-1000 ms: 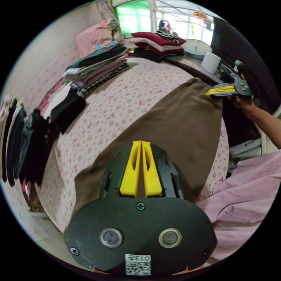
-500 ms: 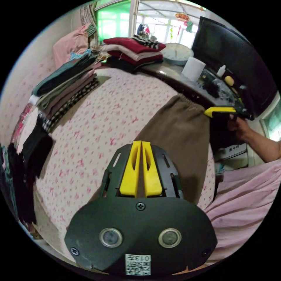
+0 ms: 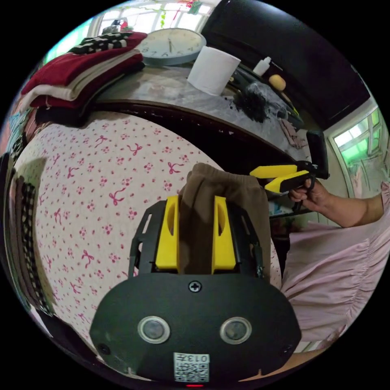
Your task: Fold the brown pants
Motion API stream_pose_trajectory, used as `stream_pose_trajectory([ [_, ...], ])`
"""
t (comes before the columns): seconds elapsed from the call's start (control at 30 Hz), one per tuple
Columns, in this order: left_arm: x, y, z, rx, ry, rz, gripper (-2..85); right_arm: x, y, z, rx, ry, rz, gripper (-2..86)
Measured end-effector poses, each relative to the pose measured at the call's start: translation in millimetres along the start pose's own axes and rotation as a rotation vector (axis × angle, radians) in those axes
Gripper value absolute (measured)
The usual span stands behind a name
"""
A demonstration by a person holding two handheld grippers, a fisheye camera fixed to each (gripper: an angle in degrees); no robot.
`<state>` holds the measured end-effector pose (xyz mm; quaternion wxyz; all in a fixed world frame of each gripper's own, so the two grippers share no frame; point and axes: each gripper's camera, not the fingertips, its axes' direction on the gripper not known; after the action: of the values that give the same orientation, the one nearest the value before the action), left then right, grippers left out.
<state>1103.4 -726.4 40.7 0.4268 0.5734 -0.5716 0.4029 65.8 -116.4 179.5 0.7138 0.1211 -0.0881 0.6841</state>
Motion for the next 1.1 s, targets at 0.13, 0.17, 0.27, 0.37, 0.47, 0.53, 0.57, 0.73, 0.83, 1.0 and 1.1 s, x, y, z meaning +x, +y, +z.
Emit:
stream_pose_trajectory([
  [0.13,6.2,7.1,25.7,-0.068,-0.032,0.054,12.8,13.4,-5.2,25.5,-0.071,-0.014,0.014,14.0],
  [0.17,6.1,9.7,26.6,-0.064,-0.035,0.052,12.7,17.7,-6.2,32.7,-0.088,-0.018,0.027,13.6],
  [0.27,2.2,25.1,28.9,-0.048,-0.03,0.032,10.3,25.2,-6.8,46.2,-0.135,-0.078,0.053,10.6],
  [0.37,0.8,42.2,29.1,-0.053,-0.015,0.028,6.6,12.8,-8.5,45.8,-0.158,-0.026,0.018,7.8],
  [0.47,2.2,65.3,16.8,-0.012,-0.022,0.021,5.2,-15.9,-11.1,40.1,-0.175,0.039,-0.081,5.6],
  [0.53,5.5,92.1,-9.1,0.072,-0.031,0.009,4.9,-40.1,-12.3,34.0,-0.174,0.083,-0.16,4.7],
  [0.57,5.7,100.3,-17.5,0.098,-0.03,0.001,4.9,-58.1,-12.3,29.0,-0.166,0.103,-0.224,4.3],
  [0.73,1.3,205.1,-108.6,0.348,0.004,-0.077,4.9,-126.7,-10.7,12.7,-0.123,0.066,-0.413,3.4],
  [0.83,3.3,282.8,-157.0,0.451,-0.023,-0.123,5.1,-182.5,-4.1,13.2,-0.114,0.015,-0.556,3.1],
  [1.0,7.0,423.1,-206.6,0.528,-0.09,-0.264,5.8,-282.6,32.1,47.1,-0.181,-0.071,-0.809,3.4],
  [1.1,0.6,514.1,-212.1,0.527,-0.098,-0.413,6.1,-350.1,83.7,102.6,-0.285,-0.088,-0.985,4.0],
])
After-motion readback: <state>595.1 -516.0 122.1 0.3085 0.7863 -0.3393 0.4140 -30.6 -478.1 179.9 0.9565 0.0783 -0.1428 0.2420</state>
